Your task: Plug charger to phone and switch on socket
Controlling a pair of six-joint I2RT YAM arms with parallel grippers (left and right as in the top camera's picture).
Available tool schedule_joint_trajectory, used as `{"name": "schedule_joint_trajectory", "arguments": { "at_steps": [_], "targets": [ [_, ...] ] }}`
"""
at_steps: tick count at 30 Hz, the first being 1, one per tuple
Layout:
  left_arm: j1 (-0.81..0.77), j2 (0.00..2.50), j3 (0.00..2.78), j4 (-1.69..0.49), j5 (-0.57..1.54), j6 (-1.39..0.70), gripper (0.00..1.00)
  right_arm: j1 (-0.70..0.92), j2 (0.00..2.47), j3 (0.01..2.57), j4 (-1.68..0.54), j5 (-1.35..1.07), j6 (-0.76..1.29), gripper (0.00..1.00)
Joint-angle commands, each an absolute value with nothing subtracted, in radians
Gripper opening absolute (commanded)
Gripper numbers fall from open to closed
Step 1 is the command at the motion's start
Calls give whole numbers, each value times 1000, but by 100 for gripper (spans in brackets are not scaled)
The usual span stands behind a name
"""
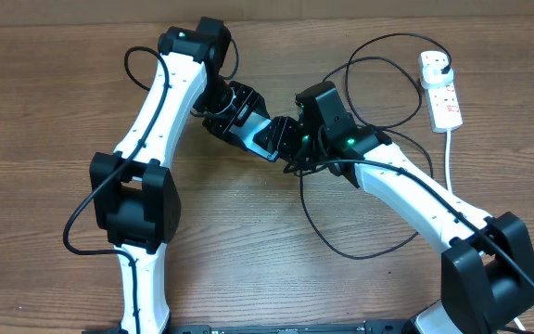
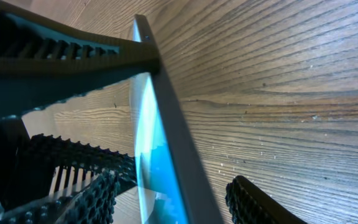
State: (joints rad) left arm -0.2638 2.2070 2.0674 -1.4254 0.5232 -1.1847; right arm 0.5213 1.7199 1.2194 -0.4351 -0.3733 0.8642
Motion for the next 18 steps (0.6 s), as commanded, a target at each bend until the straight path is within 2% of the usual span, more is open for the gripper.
{"name": "schedule_joint_trajectory", "arguments": {
  "at_steps": [1,10,15,18],
  "targets": [
    [-267,2204,2096,-1426,530,-1209,4,522,1720,1236,-426,-342,864,58],
    [-228,2204,2096,-1425,435,-1208,4,453,1705,1238,-418,-344,829,68],
    [-186,2204,2096,-1436,448,-1185,4,376,1665,1238,-435,-345,796,70],
    [-162,2204,2096,-1444,530,-1126,4,322,1641,1238,-449,-345,784,71]
  ]
}}
